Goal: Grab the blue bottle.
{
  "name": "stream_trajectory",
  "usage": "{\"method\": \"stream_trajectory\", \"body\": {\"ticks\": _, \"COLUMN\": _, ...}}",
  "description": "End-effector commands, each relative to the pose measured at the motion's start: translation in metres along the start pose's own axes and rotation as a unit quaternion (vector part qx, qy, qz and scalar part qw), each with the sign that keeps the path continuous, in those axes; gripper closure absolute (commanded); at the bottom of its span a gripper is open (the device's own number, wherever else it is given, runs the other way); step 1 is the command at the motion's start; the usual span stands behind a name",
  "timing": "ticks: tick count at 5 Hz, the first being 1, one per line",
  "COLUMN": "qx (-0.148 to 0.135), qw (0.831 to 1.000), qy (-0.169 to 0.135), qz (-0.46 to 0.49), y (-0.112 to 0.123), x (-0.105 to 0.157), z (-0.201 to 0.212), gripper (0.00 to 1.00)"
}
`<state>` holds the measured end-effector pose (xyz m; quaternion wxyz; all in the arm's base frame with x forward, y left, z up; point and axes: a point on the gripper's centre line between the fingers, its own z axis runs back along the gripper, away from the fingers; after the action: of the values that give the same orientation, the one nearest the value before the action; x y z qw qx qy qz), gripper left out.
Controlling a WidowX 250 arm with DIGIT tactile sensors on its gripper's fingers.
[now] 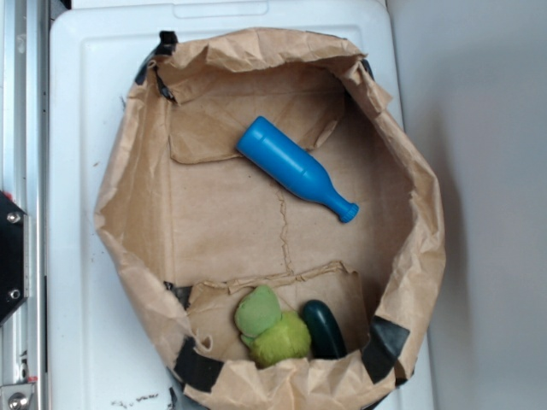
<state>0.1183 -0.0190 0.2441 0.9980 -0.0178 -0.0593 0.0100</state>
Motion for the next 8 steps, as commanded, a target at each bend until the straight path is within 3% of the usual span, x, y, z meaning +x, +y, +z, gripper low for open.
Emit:
{"method": "stream_trajectory", "body": {"ticks": 1, "qx": 0.000, "qw": 1.000, "qy": 0.000, "qz": 0.000, "y": 0.000, "x": 0.000, "z": 0.000, "gripper": 0.00}}
{"method": "stream_trajectory", "body": {"ticks": 2, "qx": 0.016, "qw": 1.000, "qy": 0.005, "qz": -0.003, "y": -0.007, "x": 0.047, "z": -0.024, "gripper": 0.00}}
{"method": "stream_trajectory", "body": {"ticks": 3, "qx": 0.002, "qw": 1.000, "qy": -0.009, "qz": -0.018, "y": -0.013, "x": 0.096, "z": -0.040, "gripper": 0.00}}
{"method": "stream_trajectory", "body": {"ticks": 4, "qx": -0.030, "qw": 0.995, "qy": -0.036, "qz": -0.083, "y": 0.002, "x": 0.102, "z": -0.041, "gripper": 0.00}}
{"method": "stream_trajectory", "body": {"ticks": 5, "qx": -0.066, "qw": 0.995, "qy": -0.020, "qz": -0.079, "y": 0.028, "x": 0.136, "z": -0.054, "gripper": 0.00}}
{"method": "stream_trajectory", "body": {"ticks": 8, "qx": -0.066, "qw": 0.995, "qy": -0.020, "qz": -0.079, "y": 0.028, "x": 0.136, "z": -0.054, "gripper": 0.00}}
